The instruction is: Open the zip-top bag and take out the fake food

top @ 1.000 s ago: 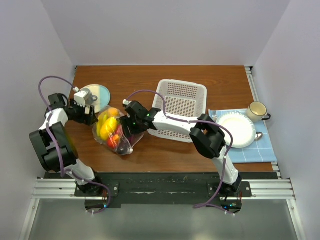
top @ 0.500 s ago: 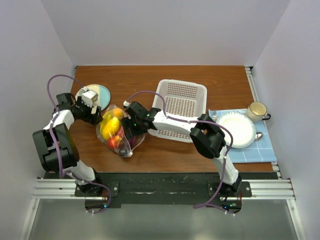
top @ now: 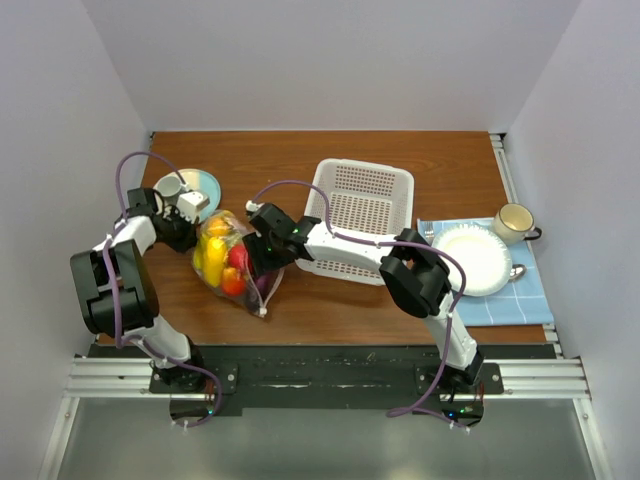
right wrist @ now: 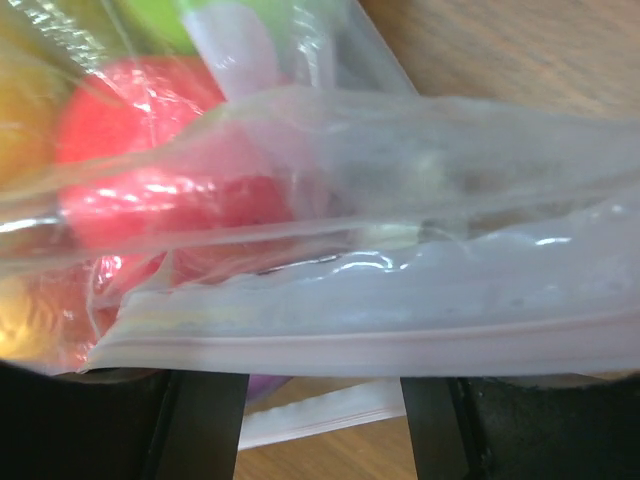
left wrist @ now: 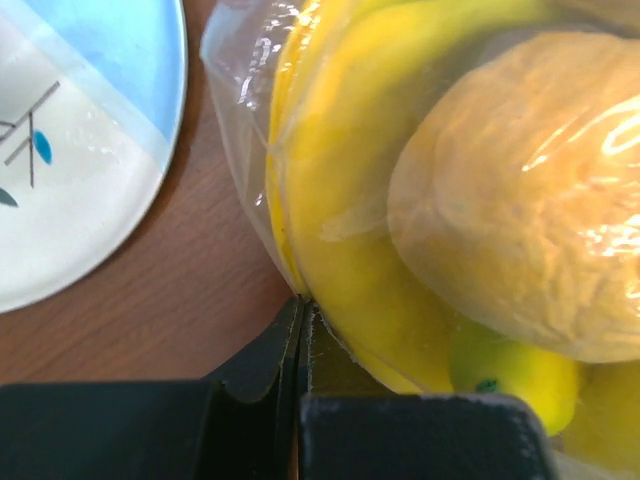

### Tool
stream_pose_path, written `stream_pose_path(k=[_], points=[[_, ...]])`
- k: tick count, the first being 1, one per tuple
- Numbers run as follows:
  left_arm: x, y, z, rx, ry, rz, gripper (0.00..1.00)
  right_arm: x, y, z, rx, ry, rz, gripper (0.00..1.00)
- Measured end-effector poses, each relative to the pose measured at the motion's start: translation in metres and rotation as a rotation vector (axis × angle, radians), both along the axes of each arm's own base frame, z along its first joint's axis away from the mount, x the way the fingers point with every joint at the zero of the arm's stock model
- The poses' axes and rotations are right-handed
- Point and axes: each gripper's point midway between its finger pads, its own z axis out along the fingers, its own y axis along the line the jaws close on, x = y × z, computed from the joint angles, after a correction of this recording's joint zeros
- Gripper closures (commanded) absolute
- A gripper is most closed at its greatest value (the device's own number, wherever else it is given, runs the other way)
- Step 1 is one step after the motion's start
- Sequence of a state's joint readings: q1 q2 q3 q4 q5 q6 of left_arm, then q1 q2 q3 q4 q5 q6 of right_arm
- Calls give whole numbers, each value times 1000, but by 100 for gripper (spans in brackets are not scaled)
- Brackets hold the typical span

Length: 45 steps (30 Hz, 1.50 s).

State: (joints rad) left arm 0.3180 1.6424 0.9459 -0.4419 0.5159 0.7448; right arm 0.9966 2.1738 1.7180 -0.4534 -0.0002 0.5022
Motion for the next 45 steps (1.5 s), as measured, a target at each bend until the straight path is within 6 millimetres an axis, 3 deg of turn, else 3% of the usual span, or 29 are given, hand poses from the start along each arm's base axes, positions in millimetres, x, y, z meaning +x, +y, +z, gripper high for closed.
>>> stream_pose_path(k=[1, 3, 4, 6, 10, 12, 16, 23, 26, 27, 30, 38, 45], points=[[-3, 1, 0, 6, 11, 3, 100, 1, -1, -1, -9, -8, -1, 64], [-7, 3, 1, 14, 25, 8, 100, 3, -3, -1, -23, -31, -8, 77], [-11, 4, 1, 19, 36, 12, 100, 5, -4, -1, -31, -44, -14, 88], [-20, 10, 0, 35, 70, 25, 100, 8, -5, -2, -46, -65, -21, 90], [-47, 20, -5, 40, 174, 56, 100, 8, -10, -4, -54, -92, -28, 64], [-57, 26, -3, 44, 218, 73, 100, 5, -16, -8, -78, -86, -22, 58], [-59, 32, 8, 48, 229, 80, 100, 3, -19, -13, -118, -76, -7, 46], [-65, 29, 22, 50, 223, 77, 100, -7, -22, -31, -217, -93, 25, 43], [-67, 25, 23, 34, 228, 69, 60, -13, -23, -32, -246, -107, 43, 51], [-68, 23, 24, 21, 232, 68, 41, -15, -23, -32, -253, -112, 48, 58], [-66, 16, 30, -24, 229, 62, 0, -17, -24, -33, -270, -126, 54, 69], [-62, 3, 27, -112, 249, 50, 0, -16, -33, -32, -313, -138, 56, 74], [-78, -21, 22, -253, 352, -22, 0, -17, -35, -32, -322, -134, 57, 75]])
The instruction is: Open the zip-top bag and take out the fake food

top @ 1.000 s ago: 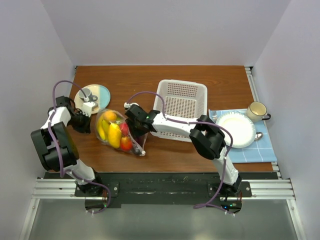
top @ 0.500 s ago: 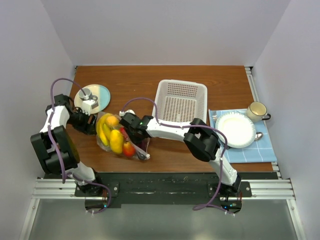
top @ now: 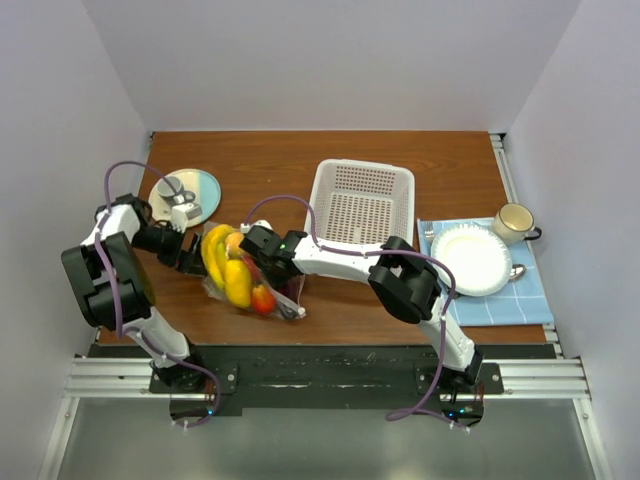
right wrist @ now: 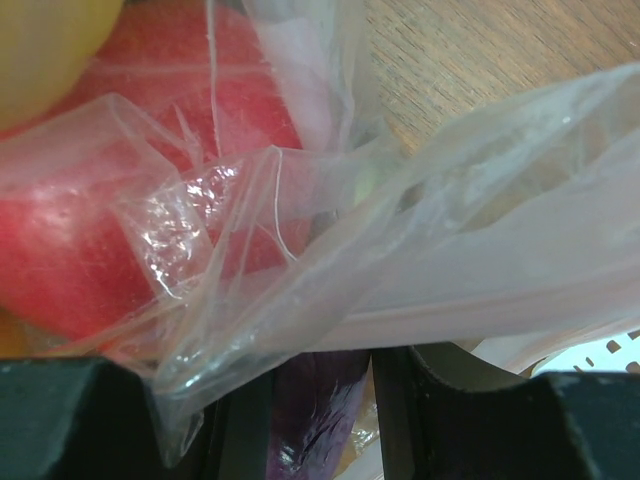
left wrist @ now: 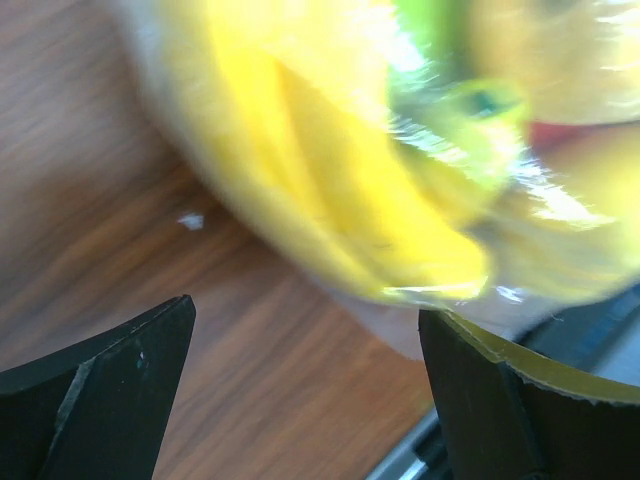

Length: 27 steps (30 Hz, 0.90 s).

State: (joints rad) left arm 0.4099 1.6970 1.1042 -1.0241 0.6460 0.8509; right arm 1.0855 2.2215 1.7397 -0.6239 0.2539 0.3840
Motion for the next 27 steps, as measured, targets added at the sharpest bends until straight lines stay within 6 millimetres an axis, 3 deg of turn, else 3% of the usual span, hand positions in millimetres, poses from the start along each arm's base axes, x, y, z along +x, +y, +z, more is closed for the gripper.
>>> stream_pose_path(k=[6, 9, 12, 17, 19, 22, 23, 24, 25, 27], points=[[4, -14, 37, -104, -40, -69, 0, 0, 0, 0, 2, 1, 1, 75], [-5, -20, 41, -116, -42, -102, 0, 0, 1, 0, 3, 1, 1, 78], [-25, -35, 27, -149, 20, -141, 0, -1, 1, 0, 5, 4, 3, 86], [-52, -46, -6, -153, 124, -172, 1, -1, 1, 0, 3, 5, 6, 90], [-56, -45, -13, -139, 134, -175, 11, -1, 1, 0, 3, 5, 7, 92], [-55, -42, -17, -115, 133, -176, 50, -1, 1, 0, 4, 5, 6, 97], [-54, -40, -18, -104, 131, -174, 80, -1, 1, 0, 4, 5, 6, 98], [-53, -39, -19, -93, 132, -171, 94, -1, 1, 1, 4, 6, 6, 100], [-53, -37, -19, -84, 134, -166, 100, -1, 1, 1, 5, 7, 4, 100], [-53, -36, -17, -69, 130, -163, 100, -1, 2, 3, 11, 6, 3, 100]])
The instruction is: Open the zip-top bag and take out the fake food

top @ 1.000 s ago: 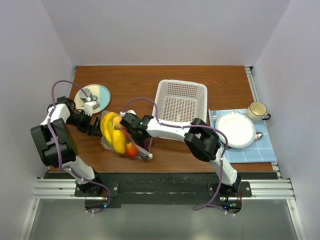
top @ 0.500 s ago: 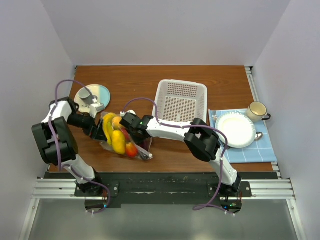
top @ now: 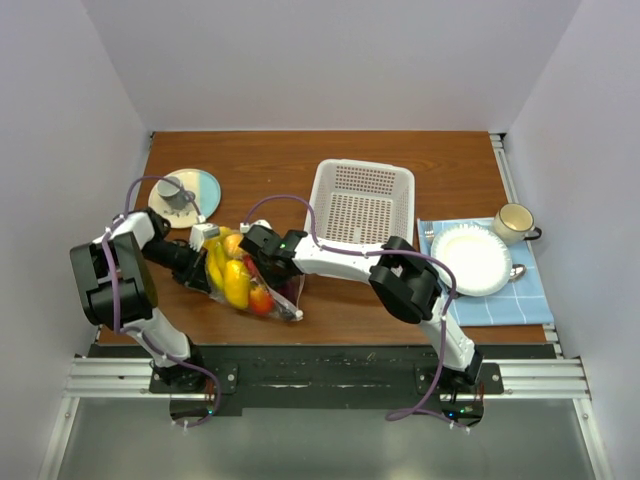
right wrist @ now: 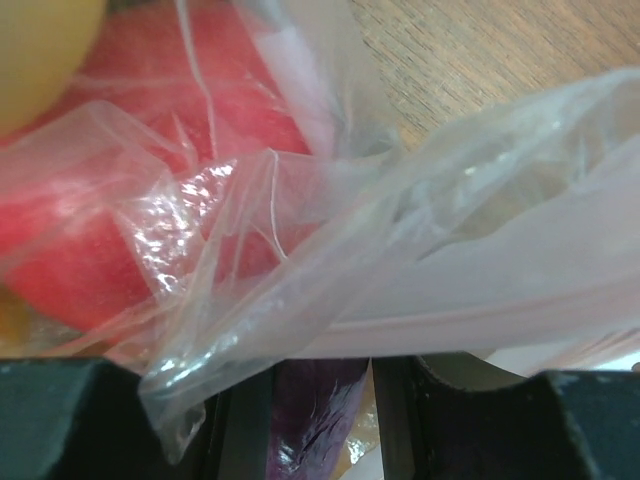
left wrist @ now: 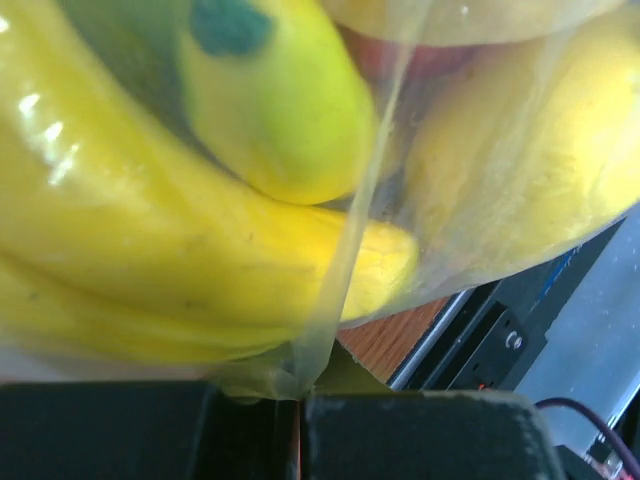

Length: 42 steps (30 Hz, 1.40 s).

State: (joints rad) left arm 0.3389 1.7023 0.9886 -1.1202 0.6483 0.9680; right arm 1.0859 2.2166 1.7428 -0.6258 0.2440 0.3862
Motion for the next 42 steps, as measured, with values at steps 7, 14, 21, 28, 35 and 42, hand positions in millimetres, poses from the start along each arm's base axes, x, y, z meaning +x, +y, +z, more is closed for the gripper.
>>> stream_pose_path(k=[7, 14, 21, 28, 35, 42], points=[[17, 12, 15, 85, -96, 15, 100, 2, 0, 39, 61, -23, -4, 100], [41, 40, 26, 251, -227, 25, 100, -1, -41, 99, 119, -41, -24, 100], [47, 56, 29, 342, -257, 39, 100, 27, -109, 124, 134, -96, -165, 100], [62, 57, 62, 362, -306, 27, 100, 90, -179, 134, 68, -232, -378, 66], [64, 45, 96, 365, -377, -2, 100, 116, -197, 117, -35, -301, -414, 27], [52, 43, 93, 364, -338, -8, 100, 75, -221, 69, -123, -210, -374, 36]])
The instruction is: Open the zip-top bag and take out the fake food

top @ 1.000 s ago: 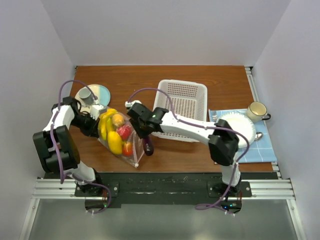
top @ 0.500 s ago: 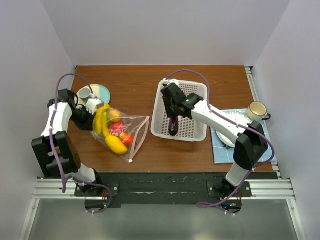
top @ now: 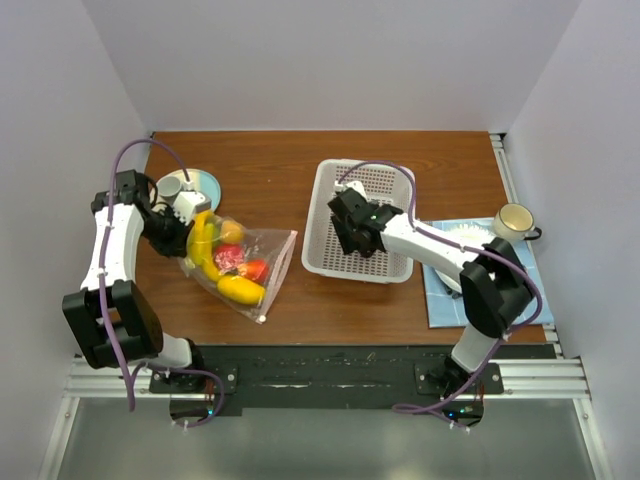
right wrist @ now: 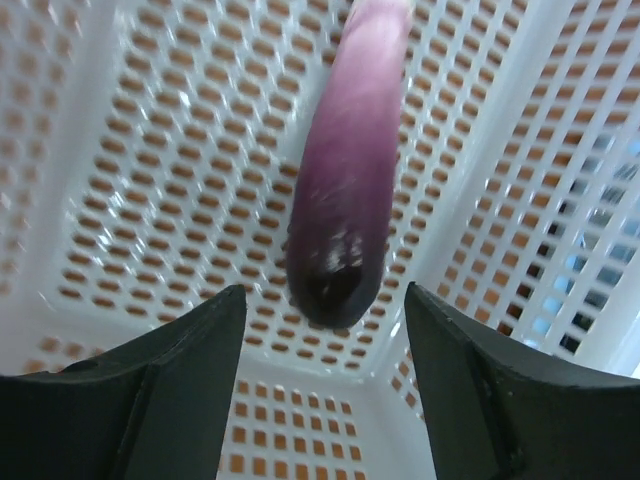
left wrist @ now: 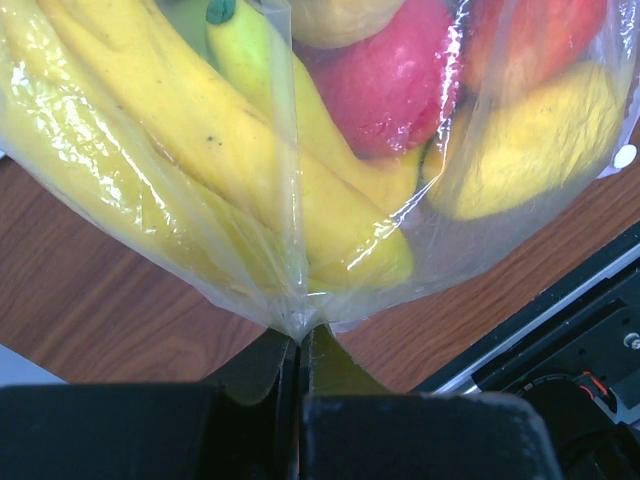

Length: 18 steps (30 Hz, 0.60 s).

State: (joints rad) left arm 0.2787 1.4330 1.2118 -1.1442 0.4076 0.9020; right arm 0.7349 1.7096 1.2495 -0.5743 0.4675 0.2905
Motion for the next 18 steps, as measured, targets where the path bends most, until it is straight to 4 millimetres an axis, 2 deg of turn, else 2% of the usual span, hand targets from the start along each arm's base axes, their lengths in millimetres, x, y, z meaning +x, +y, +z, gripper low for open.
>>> stream_pose_path(k=[3, 5, 7, 11, 13, 15, 18], points=[[-2, 0, 0, 1, 3, -5, 100, -22, -10, -5, 0, 28, 10, 41], [-2, 0, 1, 5, 3, -5, 100, -31, -5, 9, 23, 3, 35, 47], [-2, 4, -2, 25, -1, -3, 100, -39, 17, 30, 66, -46, 94, 53], [-13, 16, -28, 103, 30, 7, 100, -58, 102, 86, 215, -154, 282, 56], [-23, 24, -49, 149, 67, 14, 100, -68, 140, 101, 293, -175, 361, 56], [-31, 33, -65, 190, 101, 22, 100, -70, 161, 102, 336, -174, 410, 56], [-31, 45, -78, 251, 108, 40, 100, -71, 178, 78, 332, -133, 455, 57]])
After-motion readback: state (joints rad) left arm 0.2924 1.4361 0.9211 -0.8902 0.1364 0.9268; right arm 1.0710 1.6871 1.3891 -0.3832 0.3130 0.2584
